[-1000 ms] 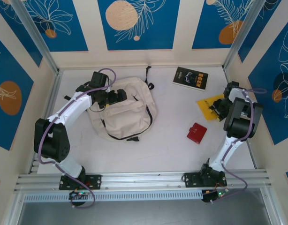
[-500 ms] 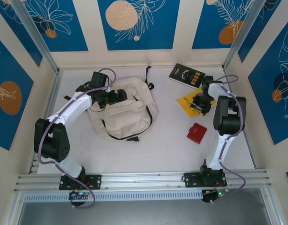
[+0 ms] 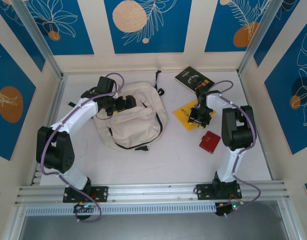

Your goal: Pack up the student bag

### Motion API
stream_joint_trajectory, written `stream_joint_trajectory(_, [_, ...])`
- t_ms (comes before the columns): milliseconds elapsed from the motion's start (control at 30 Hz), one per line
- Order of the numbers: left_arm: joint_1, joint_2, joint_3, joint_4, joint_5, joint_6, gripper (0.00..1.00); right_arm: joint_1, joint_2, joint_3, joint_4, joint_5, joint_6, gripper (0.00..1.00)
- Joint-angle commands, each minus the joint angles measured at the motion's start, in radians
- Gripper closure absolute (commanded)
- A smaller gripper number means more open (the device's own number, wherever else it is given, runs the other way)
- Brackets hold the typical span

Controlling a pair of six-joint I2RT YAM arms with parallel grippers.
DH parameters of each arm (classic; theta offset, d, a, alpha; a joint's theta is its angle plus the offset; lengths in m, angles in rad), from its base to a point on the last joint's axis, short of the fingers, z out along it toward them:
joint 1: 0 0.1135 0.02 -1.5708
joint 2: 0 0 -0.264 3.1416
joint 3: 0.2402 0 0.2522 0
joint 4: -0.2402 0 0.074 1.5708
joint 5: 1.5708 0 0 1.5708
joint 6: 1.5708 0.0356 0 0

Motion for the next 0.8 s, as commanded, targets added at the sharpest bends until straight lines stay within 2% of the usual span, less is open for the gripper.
stream_joint_trajectory(0, [-0.017, -0.007, 0.011, -0.001, 0.026, 0.021, 0.00, 0.011, -0.085, -0.003, -0.051, -0.001, 0.069, 0.52])
stream_joint_trajectory(100, [-0.028, -0.001, 0.021, -0.008, 0.026, 0.021, 0.00, 0.020, -0.155, 0.044, -0.043, 0.027, 0.135, 0.45])
stream_joint_trajectory(200, [-0.038, -0.003, 0.026, -0.011, 0.024, 0.021, 0.00, 0.045, -0.151, 0.101, -0.032, 0.078, 0.177, 0.39])
stream_joint_trajectory(467, [-0.056, 0.002, 0.046, -0.030, 0.012, 0.024, 0.00, 0.117, 0.115, 0.404, -0.066, 0.180, 0.182, 0.38])
stream_joint_trajectory(767, [-0.071, -0.001, 0.043, -0.037, 0.003, 0.019, 0.00, 0.132, 0.375, 0.676, -0.169, 0.252, 0.225, 0.36])
